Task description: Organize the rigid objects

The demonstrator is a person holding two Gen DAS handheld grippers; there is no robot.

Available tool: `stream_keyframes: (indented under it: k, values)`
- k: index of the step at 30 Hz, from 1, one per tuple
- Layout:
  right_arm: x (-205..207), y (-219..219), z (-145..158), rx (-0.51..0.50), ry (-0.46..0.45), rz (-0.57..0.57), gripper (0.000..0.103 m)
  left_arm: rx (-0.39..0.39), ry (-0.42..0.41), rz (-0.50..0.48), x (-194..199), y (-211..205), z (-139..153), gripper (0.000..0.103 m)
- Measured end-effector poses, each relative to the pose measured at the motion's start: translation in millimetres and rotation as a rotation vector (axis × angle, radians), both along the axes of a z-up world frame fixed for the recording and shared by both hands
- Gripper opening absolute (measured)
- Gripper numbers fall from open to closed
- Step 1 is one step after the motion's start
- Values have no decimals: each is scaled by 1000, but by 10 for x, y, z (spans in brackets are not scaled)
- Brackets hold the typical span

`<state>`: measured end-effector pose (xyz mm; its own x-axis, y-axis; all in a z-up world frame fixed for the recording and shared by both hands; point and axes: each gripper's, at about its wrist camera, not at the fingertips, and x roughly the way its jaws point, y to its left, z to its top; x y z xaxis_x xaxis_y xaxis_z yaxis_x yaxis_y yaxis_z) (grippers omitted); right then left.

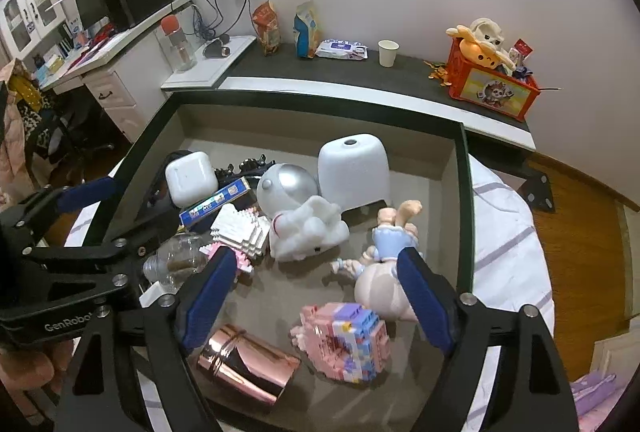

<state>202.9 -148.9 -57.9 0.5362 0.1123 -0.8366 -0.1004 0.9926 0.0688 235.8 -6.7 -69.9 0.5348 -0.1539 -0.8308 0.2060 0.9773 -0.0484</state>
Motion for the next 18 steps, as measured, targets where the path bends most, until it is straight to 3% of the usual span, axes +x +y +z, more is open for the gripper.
stream_keyframes:
  k: [3,10,18]
  values:
    - [-73,-27,66,2,-15,-15,103,-6,-11,7,-81,70,88,103]
    - [-319,-32,304,14,-47,-36,103,50,-52,5,-429,139,379,103]
    - [-961,112,755,12,-154,-42,103,91,-180,14,-1118,301,805,103]
